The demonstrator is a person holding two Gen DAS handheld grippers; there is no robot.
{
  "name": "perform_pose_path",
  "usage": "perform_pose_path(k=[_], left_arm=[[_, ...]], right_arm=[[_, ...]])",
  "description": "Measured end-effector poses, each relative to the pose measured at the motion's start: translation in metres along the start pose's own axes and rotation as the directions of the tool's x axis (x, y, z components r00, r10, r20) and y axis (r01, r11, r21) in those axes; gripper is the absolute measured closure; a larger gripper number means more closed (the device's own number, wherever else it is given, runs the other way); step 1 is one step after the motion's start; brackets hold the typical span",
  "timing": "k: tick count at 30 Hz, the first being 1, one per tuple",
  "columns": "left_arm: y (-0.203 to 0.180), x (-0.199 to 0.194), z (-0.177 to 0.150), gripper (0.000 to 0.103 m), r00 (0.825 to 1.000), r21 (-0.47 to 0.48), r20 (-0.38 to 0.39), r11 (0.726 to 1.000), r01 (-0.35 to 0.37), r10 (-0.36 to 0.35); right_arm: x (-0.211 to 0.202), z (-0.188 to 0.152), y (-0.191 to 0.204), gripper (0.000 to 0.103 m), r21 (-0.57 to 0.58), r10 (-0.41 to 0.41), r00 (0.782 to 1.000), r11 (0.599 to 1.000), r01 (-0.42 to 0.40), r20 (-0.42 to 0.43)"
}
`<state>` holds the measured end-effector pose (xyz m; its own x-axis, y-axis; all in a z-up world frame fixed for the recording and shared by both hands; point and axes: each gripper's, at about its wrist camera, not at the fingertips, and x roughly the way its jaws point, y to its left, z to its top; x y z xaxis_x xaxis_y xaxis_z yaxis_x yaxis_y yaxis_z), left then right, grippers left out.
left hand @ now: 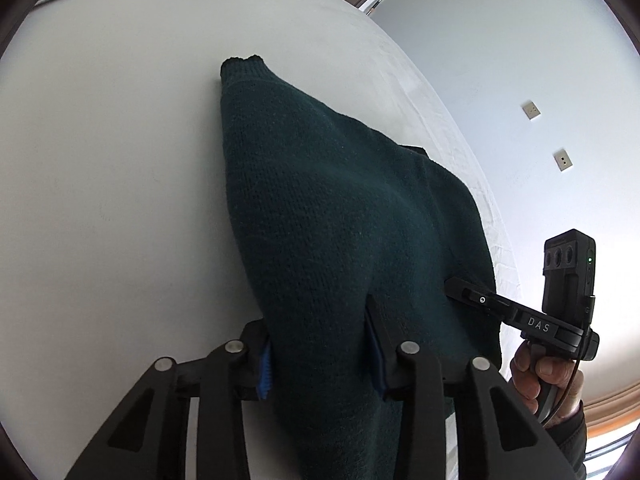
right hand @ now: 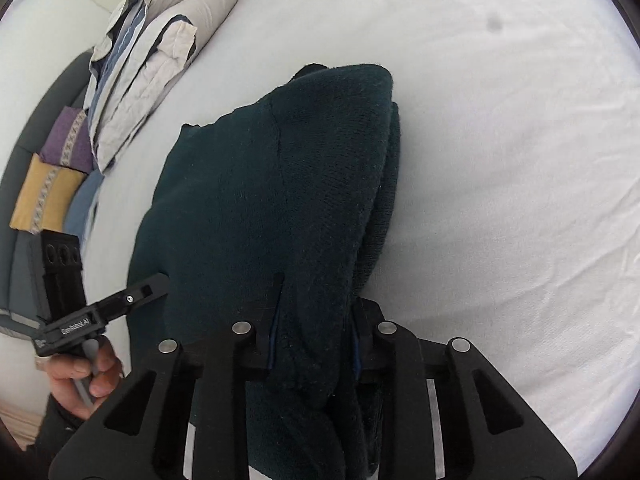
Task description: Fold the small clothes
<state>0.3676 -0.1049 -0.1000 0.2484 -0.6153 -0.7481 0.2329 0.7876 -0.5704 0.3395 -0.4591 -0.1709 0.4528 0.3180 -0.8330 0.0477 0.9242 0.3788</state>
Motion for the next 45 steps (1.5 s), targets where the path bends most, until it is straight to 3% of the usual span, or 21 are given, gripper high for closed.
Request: perform_pose_path(k=[2, 6, 17, 23, 27, 29, 31, 33, 34, 38, 42, 45], left_arm=[[-0.007, -0.015, -0.005, 0.067, 0.999, 0.028, 0.010, 0.999, -0.034, 0.034], [-0.015, -0.060, -0.024, 0.068, 0.995, 0.095, 0.062, 0.992, -0.078, 0.072], [0.017, -0.189, -0.120, 0.068, 0.980, 0.173, 0.144, 0.971, -0.165, 0.141], [0.061, -0.213, -0.174, 0.067, 0.979, 0.121, 0.131, 0.978, -0.170, 0.154], [0.099, -0.195, -0.201, 0.062, 0.984, 0.051, 0.082, 0.986, -0.160, 0.156], [0.115, -0.191, -0.209, 0.054, 0.988, 0.006, 0.100, 0.993, -0.121, 0.119], [0.125, -0.192, -0.213, 0.049, 0.991, -0.043, 0.113, 0.997, -0.069, 0.074], [0.126, -0.192, -0.214, 0.047, 0.991, -0.060, 0.118, 0.996, -0.060, 0.067], [0.125, -0.193, -0.214, 0.046, 0.990, -0.056, 0.121, 0.996, -0.064, 0.071], [0.123, -0.198, -0.217, 0.040, 0.986, -0.066, 0.133, 0.993, -0.096, 0.104], [0.121, -0.212, -0.220, 0.041, 0.972, -0.086, 0.175, 0.986, -0.141, 0.154], [0.106, -0.231, -0.224, 0.042, 0.941, -0.068, 0.247, 0.973, -0.222, 0.232]], right_arm=[[-0.011, -0.005, 0.018, 0.081, -0.045, -0.041, 0.999, 0.998, 0.042, 0.025], [-0.035, -0.028, 0.059, 0.082, -0.113, -0.024, 0.998, 0.993, 0.031, 0.065], [-0.074, -0.146, 0.170, 0.082, -0.228, 0.131, 0.986, 0.968, -0.105, 0.102], [-0.054, -0.208, 0.194, 0.082, -0.197, 0.215, 0.976, 0.959, -0.204, 0.033], [-0.014, -0.239, 0.185, 0.081, -0.138, 0.200, 0.979, 0.969, -0.205, -0.046], [0.003, -0.246, 0.161, 0.078, -0.041, 0.287, 0.956, 0.956, -0.290, -0.062], [0.010, -0.251, 0.131, 0.077, 0.106, 0.440, 0.897, 0.894, -0.435, -0.032], [0.010, -0.254, 0.115, 0.076, 0.195, 0.505, 0.863, 0.847, -0.495, 0.000], [0.006, -0.256, 0.111, 0.073, 0.210, 0.504, 0.864, 0.843, -0.495, 0.014], [-0.026, -0.265, 0.102, 0.064, 0.187, 0.390, 0.917, 0.898, -0.398, 0.080], [-0.038, -0.252, 0.090, 0.063, 0.192, 0.376, 0.922, 0.902, -0.387, 0.094], [-0.034, -0.223, 0.090, 0.063, 0.179, 0.358, 0.929, 0.912, -0.370, 0.098]])
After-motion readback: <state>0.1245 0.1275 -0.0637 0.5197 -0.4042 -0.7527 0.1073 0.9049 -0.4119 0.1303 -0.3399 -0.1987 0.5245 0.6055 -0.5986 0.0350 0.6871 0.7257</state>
